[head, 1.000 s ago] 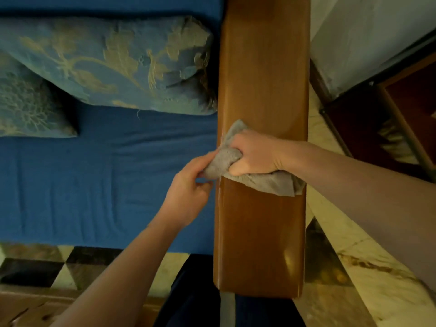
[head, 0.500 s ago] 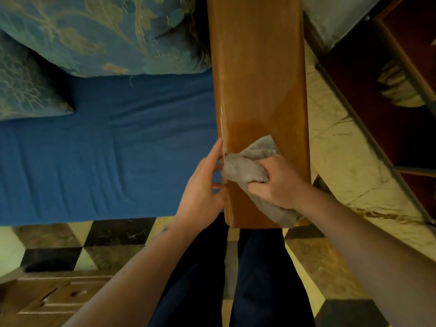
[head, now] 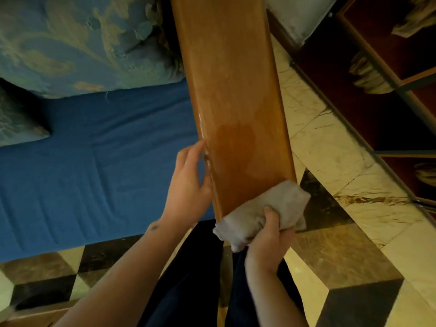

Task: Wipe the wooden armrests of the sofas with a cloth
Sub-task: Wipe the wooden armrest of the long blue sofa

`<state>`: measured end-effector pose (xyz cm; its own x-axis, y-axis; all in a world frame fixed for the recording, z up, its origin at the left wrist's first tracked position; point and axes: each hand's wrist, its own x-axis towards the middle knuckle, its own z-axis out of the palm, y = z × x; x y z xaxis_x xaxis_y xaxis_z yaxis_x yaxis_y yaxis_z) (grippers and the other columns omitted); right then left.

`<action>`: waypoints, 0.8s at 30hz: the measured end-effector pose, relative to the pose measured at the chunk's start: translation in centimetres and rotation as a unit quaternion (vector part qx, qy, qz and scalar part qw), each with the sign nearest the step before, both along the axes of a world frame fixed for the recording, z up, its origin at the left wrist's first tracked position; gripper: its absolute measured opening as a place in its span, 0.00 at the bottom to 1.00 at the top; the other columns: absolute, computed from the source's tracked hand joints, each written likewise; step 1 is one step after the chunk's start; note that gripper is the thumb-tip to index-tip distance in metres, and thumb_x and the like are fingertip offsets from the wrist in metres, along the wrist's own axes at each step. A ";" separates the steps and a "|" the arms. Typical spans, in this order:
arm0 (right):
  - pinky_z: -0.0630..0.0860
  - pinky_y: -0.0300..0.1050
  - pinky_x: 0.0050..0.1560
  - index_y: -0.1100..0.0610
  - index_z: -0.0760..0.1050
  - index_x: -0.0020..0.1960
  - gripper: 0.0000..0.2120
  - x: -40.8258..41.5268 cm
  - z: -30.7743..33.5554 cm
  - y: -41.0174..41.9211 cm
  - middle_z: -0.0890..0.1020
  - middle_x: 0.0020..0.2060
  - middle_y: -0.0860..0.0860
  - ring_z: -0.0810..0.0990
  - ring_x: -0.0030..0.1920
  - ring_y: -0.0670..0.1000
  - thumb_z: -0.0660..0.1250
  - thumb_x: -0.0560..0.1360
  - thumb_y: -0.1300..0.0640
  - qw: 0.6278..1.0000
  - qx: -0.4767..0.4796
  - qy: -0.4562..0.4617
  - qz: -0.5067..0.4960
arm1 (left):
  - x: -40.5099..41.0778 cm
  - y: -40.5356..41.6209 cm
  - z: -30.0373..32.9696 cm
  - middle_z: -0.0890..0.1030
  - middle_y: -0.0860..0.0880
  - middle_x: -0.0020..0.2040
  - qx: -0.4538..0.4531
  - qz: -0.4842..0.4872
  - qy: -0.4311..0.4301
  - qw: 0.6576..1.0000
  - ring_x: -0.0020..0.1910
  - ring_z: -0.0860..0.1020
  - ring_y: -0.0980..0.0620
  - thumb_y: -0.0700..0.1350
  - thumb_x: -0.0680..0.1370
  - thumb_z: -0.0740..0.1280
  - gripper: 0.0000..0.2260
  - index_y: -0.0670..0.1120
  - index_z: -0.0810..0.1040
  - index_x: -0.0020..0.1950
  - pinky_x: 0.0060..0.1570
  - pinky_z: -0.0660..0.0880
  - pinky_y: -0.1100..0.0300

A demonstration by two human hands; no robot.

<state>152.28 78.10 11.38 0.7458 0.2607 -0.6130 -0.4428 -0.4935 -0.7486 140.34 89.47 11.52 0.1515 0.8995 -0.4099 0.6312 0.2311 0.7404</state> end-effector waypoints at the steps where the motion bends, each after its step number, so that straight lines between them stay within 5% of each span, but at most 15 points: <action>1: 0.82 0.50 0.56 0.54 0.79 0.66 0.24 -1.0 0.2 0.9 0.87 0.55 0.51 0.86 0.54 0.50 0.69 0.71 0.51 0.996 -0.001 0.021 -0.084 | 0.4 0.8 0.0 0.68 0.57 0.69 0.001 0.014 -0.008 1.000 0.66 0.70 0.63 0.38 0.80 0.64 0.28 0.57 0.64 0.78 0.64 0.77 0.51; 3: 0.81 0.52 0.59 0.47 0.78 0.66 0.24 -2.0 0.3 2.7 0.86 0.57 0.49 0.86 0.56 0.51 0.71 0.70 0.50 0.978 0.007 0.041 -0.203 | 1.0 2.6 0.0 0.69 0.56 0.69 0.013 0.009 -0.004 1.000 0.68 0.71 0.59 0.36 0.80 0.63 0.28 0.54 0.65 0.78 0.65 0.77 0.52; 6: 0.81 0.56 0.63 0.46 0.78 0.68 0.24 -1.7 -0.6 4.8 0.86 0.60 0.49 0.86 0.58 0.53 0.72 0.72 0.53 0.961 0.041 0.039 -0.270 | 1.5 5.6 -0.2 0.67 0.51 0.76 0.036 -0.060 0.060 0.996 0.68 0.68 0.61 0.33 0.80 0.64 0.28 0.49 0.67 0.79 0.62 0.66 0.77; 8: 0.82 0.56 0.63 0.47 0.79 0.67 0.23 -1.0 -1.1 6.1 0.86 0.60 0.49 0.87 0.57 0.51 0.73 0.72 0.54 0.963 0.046 0.026 -0.265 | 1.6 7.7 -0.2 0.64 0.49 0.80 0.042 -0.085 0.093 0.991 0.70 0.66 0.60 0.36 0.79 0.65 0.28 0.47 0.65 0.80 0.56 0.58 0.83; 12: 0.84 0.61 0.58 0.53 0.84 0.58 0.20 0.6 -2.0 8.2 0.89 0.52 0.51 0.88 0.52 0.53 0.74 0.67 0.51 0.976 0.021 -0.003 -0.216 | 1.3 12.4 0.1 0.58 0.47 0.83 0.068 -0.122 0.130 0.982 0.78 0.62 0.50 0.41 0.78 0.69 0.33 0.46 0.60 0.81 0.65 0.61 0.64; 17: 0.85 0.58 0.54 0.50 0.85 0.54 0.13 1.7 -2.6 13.9 0.89 0.47 0.45 0.88 0.49 0.47 0.74 0.70 0.51 0.990 0.046 -0.036 -0.130 | 0.5 19.4 0.0 0.36 0.45 0.84 -0.016 -0.288 0.246 0.925 0.83 0.39 0.46 0.57 0.68 0.81 0.62 0.45 0.39 0.83 0.81 0.48 0.50; 21: 0.85 0.62 0.54 0.57 0.85 0.54 0.14 2.7 -3.0 20.5 0.89 0.47 0.52 0.88 0.49 0.52 0.72 0.70 0.52 0.993 0.081 -0.064 -0.063 | 1.4 23.4 -0.3 0.36 0.46 0.84 -0.007 -0.276 0.259 0.926 0.83 0.42 0.48 0.57 0.64 0.83 0.66 0.43 0.36 0.83 0.80 0.50 0.50; 24: 0.86 0.53 0.46 0.55 0.84 0.49 0.09 3.7 -3.3 26.3 0.88 0.41 0.49 0.88 0.43 0.49 0.71 0.71 0.54 0.992 0.088 -0.093 -0.009 | 2.1 27.2 -0.5 0.39 0.46 0.85 0.006 -0.260 0.272 0.926 0.83 0.45 0.48 0.58 0.63 0.83 0.66 0.43 0.39 0.83 0.78 0.50 0.53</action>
<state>156.00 104.35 8.06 0.8472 0.3377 -0.4102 -0.2961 -0.3409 -0.8922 142.43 116.71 11.02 0.3396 0.7675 -0.5437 0.9354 -0.2154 0.2803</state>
